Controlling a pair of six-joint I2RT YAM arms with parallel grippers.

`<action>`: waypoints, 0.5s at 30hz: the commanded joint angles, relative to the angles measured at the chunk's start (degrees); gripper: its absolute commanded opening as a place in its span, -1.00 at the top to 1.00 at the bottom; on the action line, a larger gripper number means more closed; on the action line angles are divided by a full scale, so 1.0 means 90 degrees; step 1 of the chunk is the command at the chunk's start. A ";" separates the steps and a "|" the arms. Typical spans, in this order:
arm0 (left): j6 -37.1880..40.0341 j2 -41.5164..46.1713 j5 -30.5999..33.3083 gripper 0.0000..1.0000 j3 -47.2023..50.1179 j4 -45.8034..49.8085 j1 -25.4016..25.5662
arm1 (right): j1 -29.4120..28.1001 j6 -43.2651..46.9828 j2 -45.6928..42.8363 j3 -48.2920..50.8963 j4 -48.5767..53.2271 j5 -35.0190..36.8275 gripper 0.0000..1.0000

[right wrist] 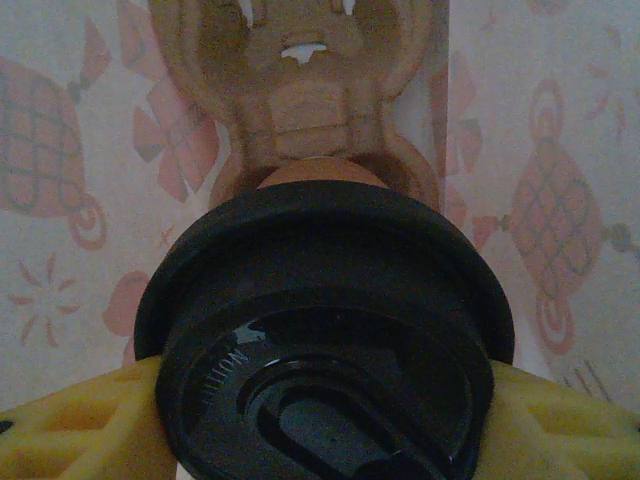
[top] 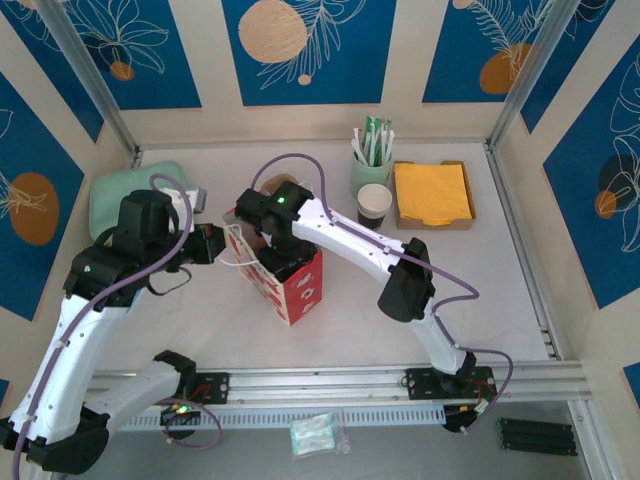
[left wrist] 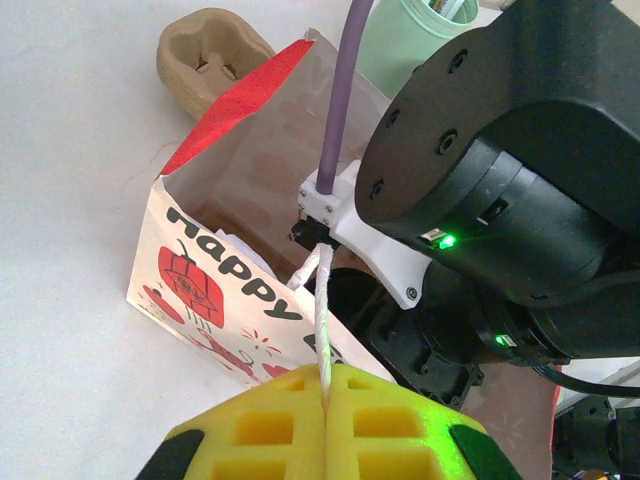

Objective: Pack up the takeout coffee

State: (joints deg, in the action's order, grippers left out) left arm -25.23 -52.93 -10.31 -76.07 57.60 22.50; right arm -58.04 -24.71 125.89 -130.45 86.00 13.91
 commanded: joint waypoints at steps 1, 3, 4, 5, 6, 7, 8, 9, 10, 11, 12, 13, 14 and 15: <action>-0.0043 0.0063 -0.0115 1.00 0.0091 -0.0103 -0.0038 | 0.0024 -0.0137 -0.0263 0.0042 -0.0050 -0.0149 -0.21; -0.0040 0.0074 -0.0115 1.00 0.0102 -0.0111 -0.0038 | 0.0034 -0.0136 -0.0255 0.0085 -0.0086 -0.0178 -0.21; -0.0040 0.0073 -0.0115 1.00 0.0103 -0.0115 -0.0035 | 0.0038 -0.0135 -0.0262 0.0123 -0.0101 -0.0189 -0.20; -0.0057 0.0070 -0.0114 1.00 0.0110 -0.0111 -0.0039 | 0.0038 -0.0136 -0.0266 0.0172 -0.0126 -0.0193 -0.20; -0.0058 0.0076 -0.0114 1.00 0.0121 -0.0121 -0.0039 | 0.0042 -0.0136 -0.0273 0.0222 -0.0154 -0.0188 -0.21; -0.0057 0.0080 -0.0115 1.00 0.0122 -0.0121 -0.0039 | 0.0045 -0.0140 -0.0293 0.0281 -0.0201 -0.0198 -0.20; -0.0058 0.0076 -0.0117 1.00 0.0122 -0.0125 -0.0038 | 0.0045 -0.0145 -0.0314 0.0363 -0.0263 -0.0207 -0.20; -0.0058 0.0080 -0.0115 1.00 0.0122 -0.0121 -0.0039 | 0.0043 -0.0157 -0.0335 0.0425 -0.0310 -0.0222 -0.21; -0.0058 0.0078 -0.0112 1.00 0.0121 -0.0113 -0.0041 | 0.0048 -0.0165 -0.0355 0.0499 -0.0365 -0.0238 -0.21; -0.0058 0.0080 -0.0115 1.00 0.0122 -0.0111 -0.0037 | 0.0041 -0.0183 -0.0379 0.0552 -0.0419 -0.0237 -0.20; -0.0058 0.0080 -0.0112 1.00 0.0120 -0.0112 -0.0039 | 0.0053 -0.0199 -0.0390 0.0595 -0.0440 -0.0247 -0.20; -0.0057 0.0080 -0.0115 1.00 0.0113 -0.0111 -0.0033 | 0.0055 -0.0207 -0.0401 0.0641 -0.0469 -0.0247 -0.20; -0.0058 0.0080 -0.0115 1.00 0.0115 -0.0112 -0.0039 | 0.0065 -0.0211 -0.0413 0.0682 -0.0511 -0.0247 -0.21; -0.0067 0.0080 -0.0115 1.00 0.0121 -0.0111 -0.0039 | 0.0062 -0.0213 -0.0425 0.0721 -0.0538 -0.0247 -0.21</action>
State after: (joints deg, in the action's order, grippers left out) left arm -25.26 -52.93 -10.31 -75.35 57.39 22.50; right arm -57.82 -25.56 124.16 -125.51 81.89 13.23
